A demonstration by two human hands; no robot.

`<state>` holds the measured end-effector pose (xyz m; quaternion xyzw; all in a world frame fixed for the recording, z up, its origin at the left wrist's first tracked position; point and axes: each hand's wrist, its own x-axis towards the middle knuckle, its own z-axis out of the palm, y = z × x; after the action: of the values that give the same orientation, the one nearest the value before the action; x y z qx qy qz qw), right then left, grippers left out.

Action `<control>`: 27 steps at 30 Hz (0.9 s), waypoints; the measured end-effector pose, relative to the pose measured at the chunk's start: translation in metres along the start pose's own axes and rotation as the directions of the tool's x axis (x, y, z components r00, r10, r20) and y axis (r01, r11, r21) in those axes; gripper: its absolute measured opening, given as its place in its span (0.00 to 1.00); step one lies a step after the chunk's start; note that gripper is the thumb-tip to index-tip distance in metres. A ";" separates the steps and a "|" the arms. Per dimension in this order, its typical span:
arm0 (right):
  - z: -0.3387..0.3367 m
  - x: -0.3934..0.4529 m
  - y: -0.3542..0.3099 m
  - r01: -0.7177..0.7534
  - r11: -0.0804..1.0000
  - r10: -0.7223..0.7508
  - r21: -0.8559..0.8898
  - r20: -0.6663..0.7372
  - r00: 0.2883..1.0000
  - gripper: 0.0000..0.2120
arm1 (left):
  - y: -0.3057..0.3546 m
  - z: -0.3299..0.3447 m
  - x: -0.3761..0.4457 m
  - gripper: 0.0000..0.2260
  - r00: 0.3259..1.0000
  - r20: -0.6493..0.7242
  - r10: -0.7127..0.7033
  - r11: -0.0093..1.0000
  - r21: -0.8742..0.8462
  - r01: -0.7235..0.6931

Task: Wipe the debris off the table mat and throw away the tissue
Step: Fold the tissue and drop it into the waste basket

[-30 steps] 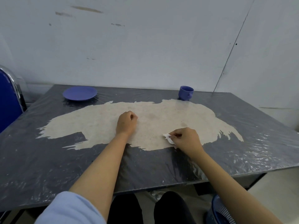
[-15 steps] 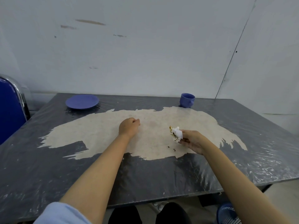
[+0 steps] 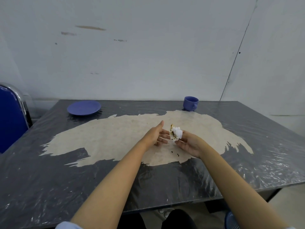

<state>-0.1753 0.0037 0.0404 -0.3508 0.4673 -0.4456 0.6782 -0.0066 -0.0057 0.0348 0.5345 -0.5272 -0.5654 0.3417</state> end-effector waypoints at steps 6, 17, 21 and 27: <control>0.001 0.007 0.004 0.072 0.996 -0.076 -0.058 -0.073 0.994 0.08 | -0.002 -0.001 0.003 0.28 0.999 -0.041 -0.005 0.997 -0.072 0.002; -0.001 0.013 0.015 0.337 0.726 -0.506 -0.600 -0.133 0.852 0.03 | 0.002 0.006 -0.001 0.22 0.997 -0.070 0.023 0.948 -0.316 -0.044; 0.000 0.010 0.017 0.392 0.738 -0.513 -0.549 -0.079 0.855 0.06 | 0.003 0.003 -0.003 0.21 0.995 -0.066 0.073 0.966 -0.243 -0.087; -0.004 0.008 0.017 0.405 0.791 -0.445 -0.459 0.024 0.895 0.08 | 0.000 -0.002 -0.005 0.27 0.976 -0.191 0.103 0.992 -0.050 -0.115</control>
<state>-0.1728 0.0019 0.0218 -0.5753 0.4955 -0.4802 0.4392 -0.0042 -0.0016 0.0366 0.5452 -0.5036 -0.5085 0.4366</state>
